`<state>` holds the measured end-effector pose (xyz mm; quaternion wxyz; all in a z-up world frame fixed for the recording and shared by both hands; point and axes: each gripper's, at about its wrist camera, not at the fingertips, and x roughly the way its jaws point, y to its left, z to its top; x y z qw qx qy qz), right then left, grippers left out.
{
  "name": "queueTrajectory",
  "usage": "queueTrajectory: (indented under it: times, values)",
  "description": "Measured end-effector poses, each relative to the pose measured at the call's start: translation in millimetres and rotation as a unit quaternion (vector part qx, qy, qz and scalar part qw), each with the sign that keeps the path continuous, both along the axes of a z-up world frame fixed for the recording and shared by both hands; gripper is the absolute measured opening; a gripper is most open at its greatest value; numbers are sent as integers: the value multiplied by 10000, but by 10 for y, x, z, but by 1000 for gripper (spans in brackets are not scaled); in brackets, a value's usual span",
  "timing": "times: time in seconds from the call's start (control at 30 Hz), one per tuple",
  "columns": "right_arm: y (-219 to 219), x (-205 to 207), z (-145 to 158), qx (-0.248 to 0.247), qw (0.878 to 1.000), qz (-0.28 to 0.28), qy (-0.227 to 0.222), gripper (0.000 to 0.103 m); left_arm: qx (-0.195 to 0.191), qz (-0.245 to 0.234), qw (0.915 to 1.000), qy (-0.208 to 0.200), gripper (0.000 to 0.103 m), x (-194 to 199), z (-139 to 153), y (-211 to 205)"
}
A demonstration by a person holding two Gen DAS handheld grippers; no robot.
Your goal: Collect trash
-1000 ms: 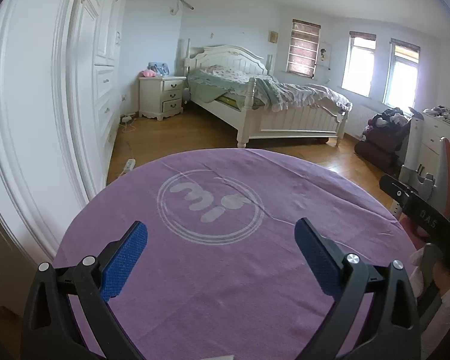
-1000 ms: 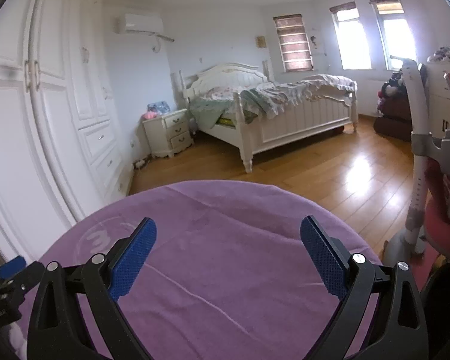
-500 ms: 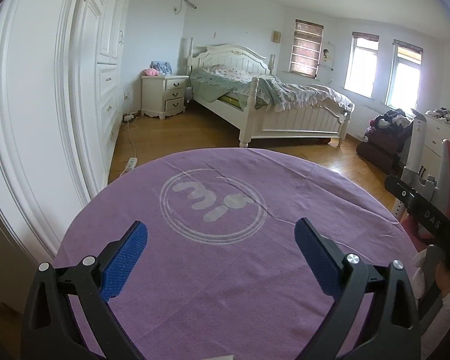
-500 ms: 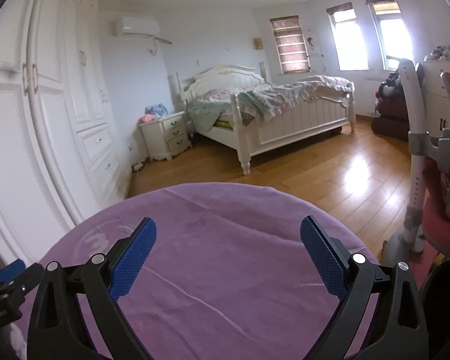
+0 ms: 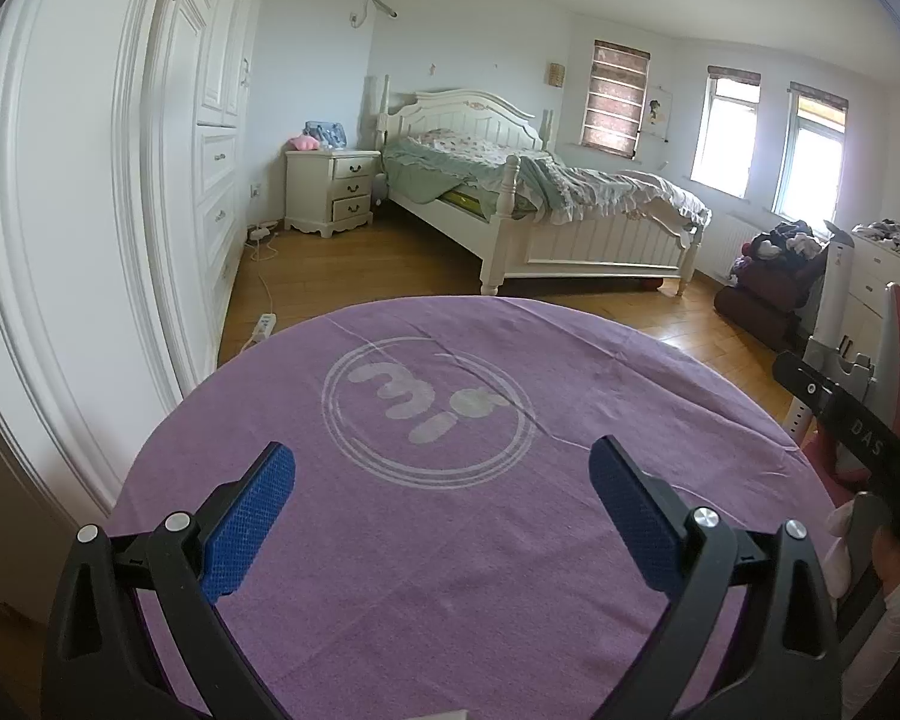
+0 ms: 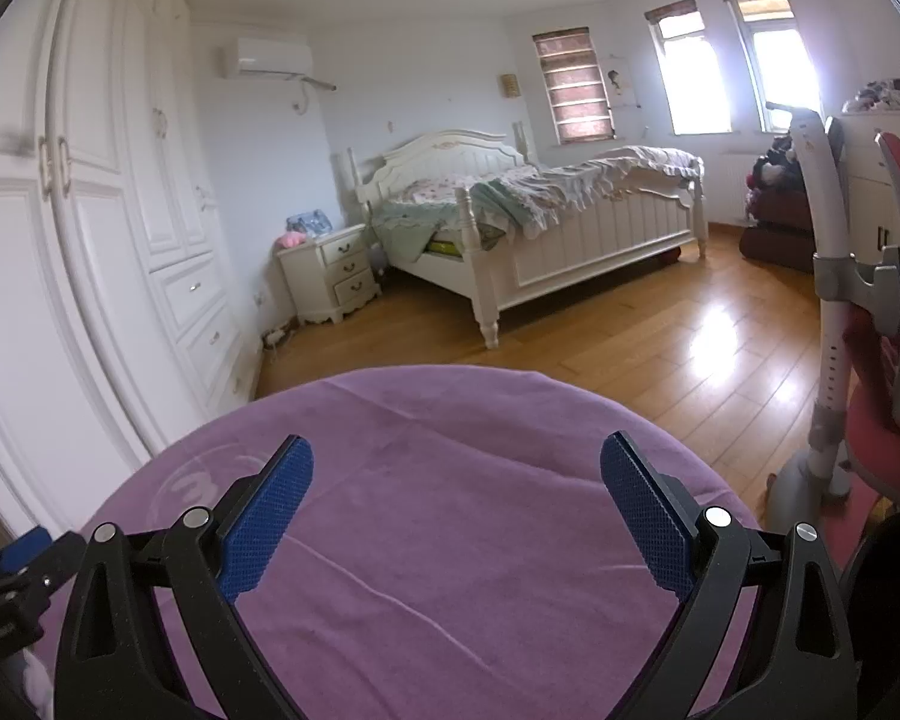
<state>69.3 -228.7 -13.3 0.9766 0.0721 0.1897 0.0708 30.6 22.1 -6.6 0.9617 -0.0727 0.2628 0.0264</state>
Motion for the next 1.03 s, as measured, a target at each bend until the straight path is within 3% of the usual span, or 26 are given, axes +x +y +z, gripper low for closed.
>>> queueTrajectory:
  times: [1.03]
  values:
    - [-34, -5, 1, 45, 10000, -19, 8, 95, -169, 74, 9998, 17, 98, -9, 25, 19]
